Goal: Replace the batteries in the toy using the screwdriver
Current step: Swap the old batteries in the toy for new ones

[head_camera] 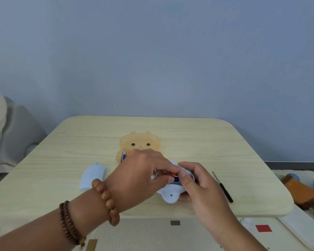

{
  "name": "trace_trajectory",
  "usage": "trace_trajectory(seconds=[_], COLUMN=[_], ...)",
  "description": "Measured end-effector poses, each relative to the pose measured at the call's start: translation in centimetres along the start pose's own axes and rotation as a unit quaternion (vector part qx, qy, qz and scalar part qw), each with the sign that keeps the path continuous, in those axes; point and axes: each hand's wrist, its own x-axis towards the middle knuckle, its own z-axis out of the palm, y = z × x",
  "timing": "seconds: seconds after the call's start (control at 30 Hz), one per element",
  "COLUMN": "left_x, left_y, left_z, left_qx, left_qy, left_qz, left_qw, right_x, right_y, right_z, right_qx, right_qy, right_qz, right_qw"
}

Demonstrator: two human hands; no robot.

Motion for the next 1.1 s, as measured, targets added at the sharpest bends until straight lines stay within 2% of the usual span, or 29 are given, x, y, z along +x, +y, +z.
trace_trajectory(seconds=[0.2,0.4,0.7,0.93,1.1], left_x=[0.2,0.4,1.0,1.3,1.0], left_y=[0.6,0.0,0.5,0.3,-0.6], left_z=[0.4,0.4,0.0,-0.4,-1.2], left_qx=[-0.024,0.013,0.034,0.017,-0.008], left_qy=[-0.012,-0.020,-0.064,-0.082,-0.096], left_qz=[-0.062,-0.050,-0.080,-0.101,-0.071], left_qw=[0.998,0.998,0.994,0.991,0.993], right_x=[0.1,0.3,0.4,0.4,0.6], right_y=[-0.1,-0.3,-0.4,-1.1,-1.4], right_z=[0.0,-0.1,-0.1,-0.3,-0.5], right_qx=[-0.004,0.009,0.020,0.043,0.045], right_qy=[0.001,0.003,0.011,-0.030,-0.024], right_qz=[-0.001,0.013,0.033,0.070,0.091], right_qw=[1.000,1.000,0.999,0.996,0.995])
